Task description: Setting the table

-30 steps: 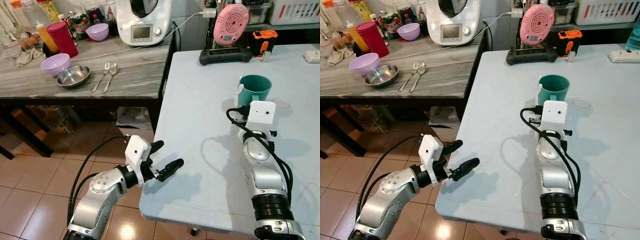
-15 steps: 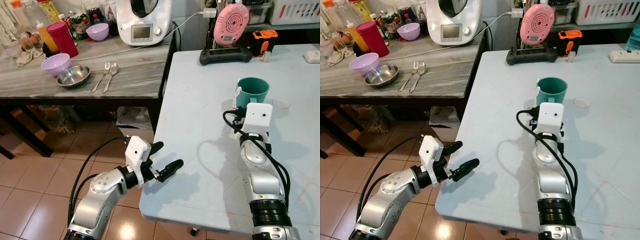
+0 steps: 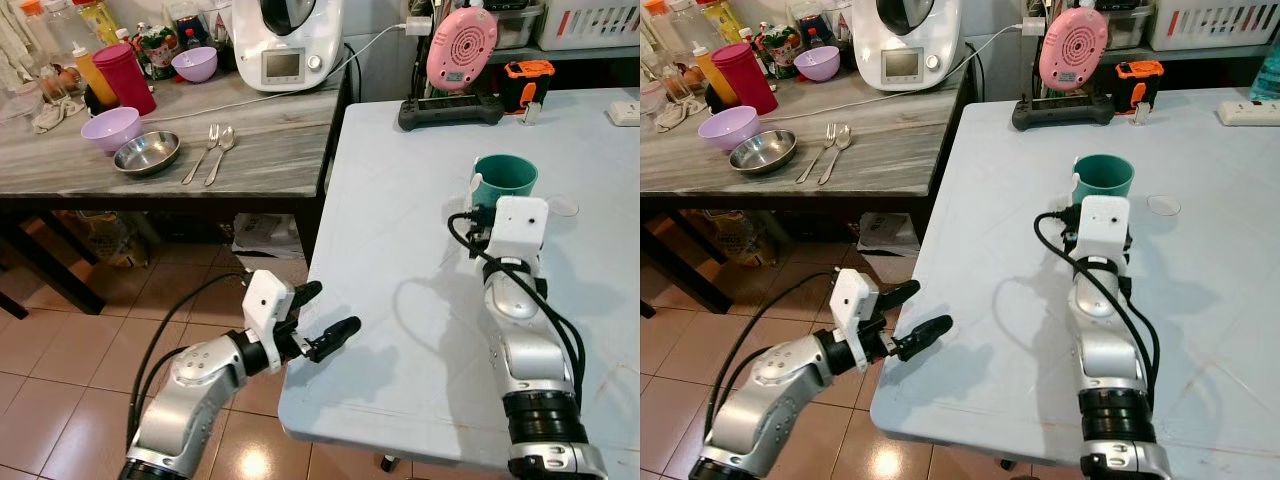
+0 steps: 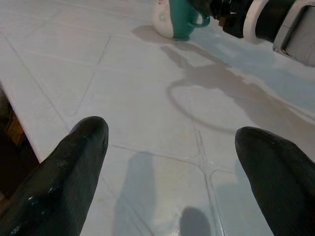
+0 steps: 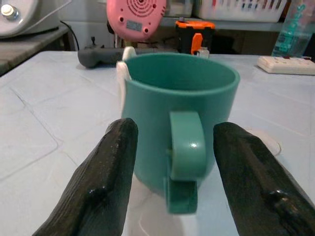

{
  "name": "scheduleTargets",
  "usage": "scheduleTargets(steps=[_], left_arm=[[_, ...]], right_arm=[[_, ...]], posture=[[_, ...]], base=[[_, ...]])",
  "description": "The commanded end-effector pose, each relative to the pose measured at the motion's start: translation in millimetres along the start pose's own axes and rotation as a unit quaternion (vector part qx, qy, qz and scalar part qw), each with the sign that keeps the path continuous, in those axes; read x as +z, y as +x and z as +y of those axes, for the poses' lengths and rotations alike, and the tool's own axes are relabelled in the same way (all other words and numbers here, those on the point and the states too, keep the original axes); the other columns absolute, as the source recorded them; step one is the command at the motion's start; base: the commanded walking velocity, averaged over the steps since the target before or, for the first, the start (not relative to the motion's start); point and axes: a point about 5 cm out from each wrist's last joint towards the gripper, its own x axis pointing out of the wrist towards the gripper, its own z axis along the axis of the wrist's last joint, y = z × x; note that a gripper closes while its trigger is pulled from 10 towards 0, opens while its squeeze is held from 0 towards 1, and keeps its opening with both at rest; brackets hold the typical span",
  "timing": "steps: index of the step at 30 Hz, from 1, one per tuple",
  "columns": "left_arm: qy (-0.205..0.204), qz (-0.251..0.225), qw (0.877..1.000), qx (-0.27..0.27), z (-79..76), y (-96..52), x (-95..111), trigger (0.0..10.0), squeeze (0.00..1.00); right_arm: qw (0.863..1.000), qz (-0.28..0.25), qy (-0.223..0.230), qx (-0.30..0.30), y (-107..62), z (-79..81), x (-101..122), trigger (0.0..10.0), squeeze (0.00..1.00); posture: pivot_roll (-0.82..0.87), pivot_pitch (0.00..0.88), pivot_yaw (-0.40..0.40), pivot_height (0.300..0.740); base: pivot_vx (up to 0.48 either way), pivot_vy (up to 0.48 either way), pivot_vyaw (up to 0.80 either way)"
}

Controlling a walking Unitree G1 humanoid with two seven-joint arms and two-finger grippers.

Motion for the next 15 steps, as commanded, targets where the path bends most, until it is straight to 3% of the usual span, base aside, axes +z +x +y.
scheduleTargets(steps=[1,2,3,4,5,6,12,14,15], left_arm=[[0.006,0.000,1.000,0.012,6.0,-4.3,2.1,10.0,0.00],[0.005,-0.001,1.000,0.013,5.7,-3.7,2.2,10.0,0.00],[0.005,-0.001,1.000,0.013,5.4,-3.3,2.1,10.0,0.00],[0.003,-0.002,1.000,0.013,4.3,-2.7,2.0,10.0,0.00],[0.003,-0.002,1.000,0.012,3.8,-2.5,2.0,10.0,0.00],[0.002,-0.002,1.000,0.011,3.1,-2.4,1.7,10.0,0.00],[0.001,0.001,1.000,0.007,1.3,-3.4,0.5,10.0,0.00],[0.002,0.002,1.000,0.006,1.5,-3.6,0.7,10.0,0.00],[0.002,0.002,1.000,0.005,1.6,-3.5,0.8,10.0,0.00]], right_arm=[[1.000,-0.003,0.002,0.005,2.5,4.5,3.9,8.0,0.00],[1.000,-0.003,0.001,0.003,2.8,3.9,3.9,4.3,0.00],[1.000,-0.003,0.001,0.002,2.9,3.5,3.9,4.3,0.00],[1.000,-0.003,0.001,0.000,3.1,3.0,3.7,0.7,0.00],[1.000,-0.002,0.001,0.000,3.1,2.8,3.7,0.7,0.00],[1.000,-0.002,0.001,-0.001,3.1,2.9,3.7,0.0,0.00],[1.000,0.002,0.001,-0.004,2.4,2.1,1.2,0.0,0.00],[1.000,0.006,0.002,-0.005,2.1,1.5,-0.7,5.8,0.00],[1.000,0.009,0.003,-0.005,1.8,1.5,-1.7,10.0,0.00]], posture=[[-0.26,0.066,0.129,0.740],[-0.26,0.066,0.129,0.740],[-0.26,0.066,0.129,0.740],[-0.26,0.067,0.129,0.740],[-0.26,0.067,0.129,0.740],[-0.26,0.067,0.130,0.740],[-0.26,0.069,0.136,0.740],[-0.26,0.072,0.138,0.740],[-0.26,0.072,0.138,0.740]], base=[[0.000,0.000,0.00],[0.000,0.000,0.00],[0.000,0.000,0.00],[0.000,0.000,0.00],[0.000,0.000,0.00],[0.000,0.000,0.00],[0.000,0.000,0.00],[0.000,0.000,0.00],[0.000,0.000,0.00]])
